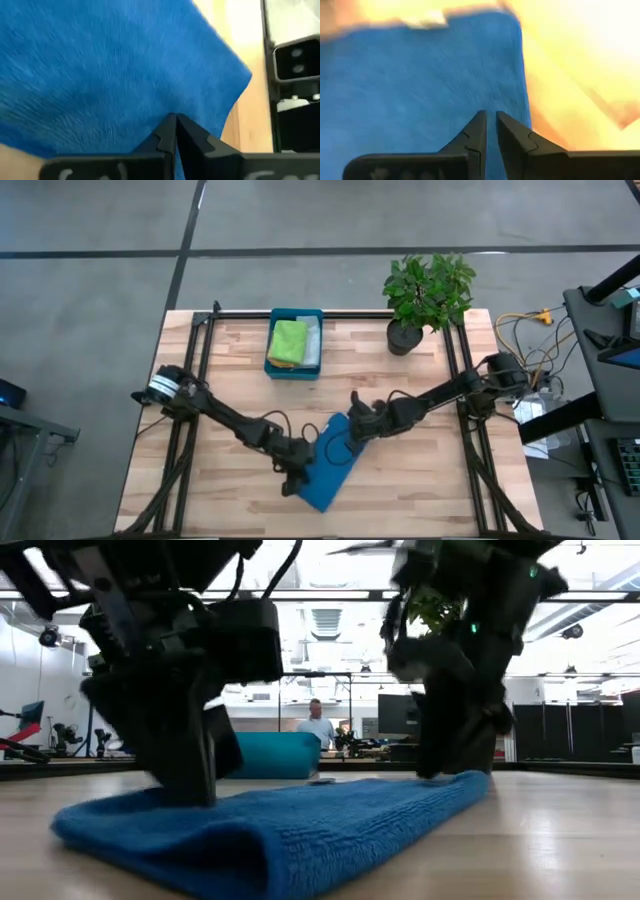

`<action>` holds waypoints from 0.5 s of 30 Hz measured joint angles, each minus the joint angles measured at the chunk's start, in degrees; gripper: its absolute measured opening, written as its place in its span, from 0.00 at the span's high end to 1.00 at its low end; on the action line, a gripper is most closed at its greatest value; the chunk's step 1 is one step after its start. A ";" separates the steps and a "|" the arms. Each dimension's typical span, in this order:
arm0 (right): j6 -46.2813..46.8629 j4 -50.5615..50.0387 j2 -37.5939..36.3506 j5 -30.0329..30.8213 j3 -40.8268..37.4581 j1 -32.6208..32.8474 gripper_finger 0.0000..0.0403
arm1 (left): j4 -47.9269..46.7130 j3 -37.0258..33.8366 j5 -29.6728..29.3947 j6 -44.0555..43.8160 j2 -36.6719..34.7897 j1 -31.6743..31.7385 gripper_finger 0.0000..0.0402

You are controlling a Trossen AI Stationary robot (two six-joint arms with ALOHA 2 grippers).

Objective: Fold microfiber towels
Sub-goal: Fold the blue microfiber cloth

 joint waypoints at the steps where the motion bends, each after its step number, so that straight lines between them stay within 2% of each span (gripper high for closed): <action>1: -0.95 0.06 -0.97 2.24 0.41 0.82 0.90 | -0.37 -0.02 -0.62 0.47 -0.92 0.20 1.00; 4: -0.73 0.82 -3.75 6.94 1.08 4.11 0.90 | -0.06 0.10 -3.30 3.65 -3.77 0.69 1.00; 10: 10.35 1.45 -3.08 7.74 0.95 10.61 0.90 | -2.63 0.13 -13.24 6.19 -5.28 2.34 1.00; 15: 18.10 3.28 0.66 7.22 0.84 14.28 0.90 | -3.97 0.22 -8.95 6.01 -4.28 5.64 1.00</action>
